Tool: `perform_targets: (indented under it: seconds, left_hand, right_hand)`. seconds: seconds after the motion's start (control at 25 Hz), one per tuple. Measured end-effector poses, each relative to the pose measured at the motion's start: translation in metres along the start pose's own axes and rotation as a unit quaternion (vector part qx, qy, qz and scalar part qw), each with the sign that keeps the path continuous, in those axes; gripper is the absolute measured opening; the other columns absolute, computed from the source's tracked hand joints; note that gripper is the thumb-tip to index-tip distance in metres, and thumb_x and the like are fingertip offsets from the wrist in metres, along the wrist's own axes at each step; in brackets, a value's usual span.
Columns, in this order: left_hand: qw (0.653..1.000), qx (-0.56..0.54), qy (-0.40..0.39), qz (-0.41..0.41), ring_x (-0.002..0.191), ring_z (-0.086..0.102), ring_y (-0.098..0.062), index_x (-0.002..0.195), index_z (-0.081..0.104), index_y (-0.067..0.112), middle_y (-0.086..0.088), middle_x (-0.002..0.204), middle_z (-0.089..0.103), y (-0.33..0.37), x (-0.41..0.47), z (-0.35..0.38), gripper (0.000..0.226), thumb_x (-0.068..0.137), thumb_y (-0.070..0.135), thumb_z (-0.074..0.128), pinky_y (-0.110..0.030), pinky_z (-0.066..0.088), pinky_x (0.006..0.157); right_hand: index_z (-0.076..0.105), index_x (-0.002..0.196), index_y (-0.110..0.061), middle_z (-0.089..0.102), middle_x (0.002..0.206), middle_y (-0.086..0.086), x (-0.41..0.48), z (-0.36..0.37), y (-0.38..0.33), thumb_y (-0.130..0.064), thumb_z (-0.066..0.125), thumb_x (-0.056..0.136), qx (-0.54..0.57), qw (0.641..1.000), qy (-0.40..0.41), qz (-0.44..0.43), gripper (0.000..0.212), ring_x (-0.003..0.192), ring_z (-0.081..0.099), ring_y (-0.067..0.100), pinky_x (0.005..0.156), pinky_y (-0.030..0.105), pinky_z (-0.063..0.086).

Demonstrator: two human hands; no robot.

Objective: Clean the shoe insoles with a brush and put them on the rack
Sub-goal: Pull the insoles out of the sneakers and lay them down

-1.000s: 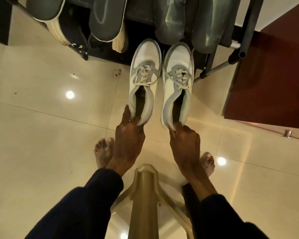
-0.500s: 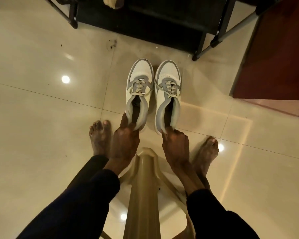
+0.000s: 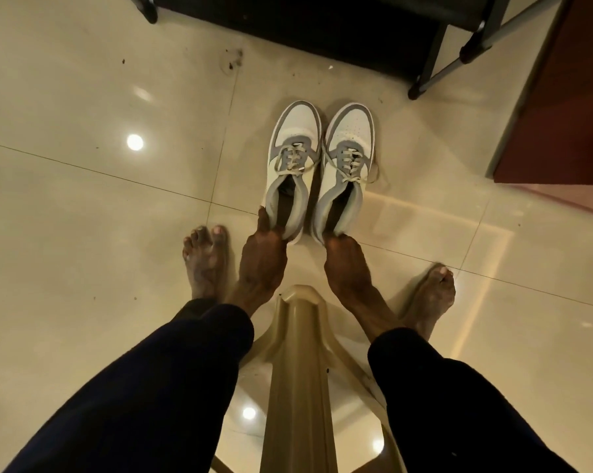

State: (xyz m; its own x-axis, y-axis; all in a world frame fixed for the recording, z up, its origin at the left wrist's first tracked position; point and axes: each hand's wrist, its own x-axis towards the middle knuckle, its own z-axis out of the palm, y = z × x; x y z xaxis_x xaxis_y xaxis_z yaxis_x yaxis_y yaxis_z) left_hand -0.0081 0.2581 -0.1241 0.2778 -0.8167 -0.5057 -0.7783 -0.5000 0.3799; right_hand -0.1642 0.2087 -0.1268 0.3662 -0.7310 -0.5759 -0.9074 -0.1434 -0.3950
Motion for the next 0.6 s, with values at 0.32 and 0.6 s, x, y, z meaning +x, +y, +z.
perform_targets:
  seconds: [0.32,0.6]
  left_hand:
    - [0.997,0.028,0.060,-0.046,0.089,0.068,-0.028,0.120,0.068,0.010,-0.014,0.127,0.063,-0.027,-0.010,-0.002,0.024,0.099,0.011,0.056,-0.031,0.051,0.081]
    - [0.999,-0.024,0.008,-0.043,0.124,0.060,-0.037,0.149,0.046,0.006,-0.017,0.164,0.027,-0.075,-0.006,0.013,0.050,0.100,0.006,0.056,-0.043,0.051,0.106]
  right_hand:
    - [0.063,0.109,-0.001,0.065,0.093,0.020,0.031,0.016,-0.034,-0.004,0.055,0.100,-0.019,0.998,-0.022,-0.058,0.012,0.086,0.064,0.035,0.072,0.045,0.059]
    - [0.062,0.118,-0.004,0.066,0.107,0.019,0.023,0.028,-0.043,-0.013,0.052,0.105,-0.021,0.995,-0.089,-0.026,0.019,0.099,0.066,0.033,0.082,0.037,0.056]
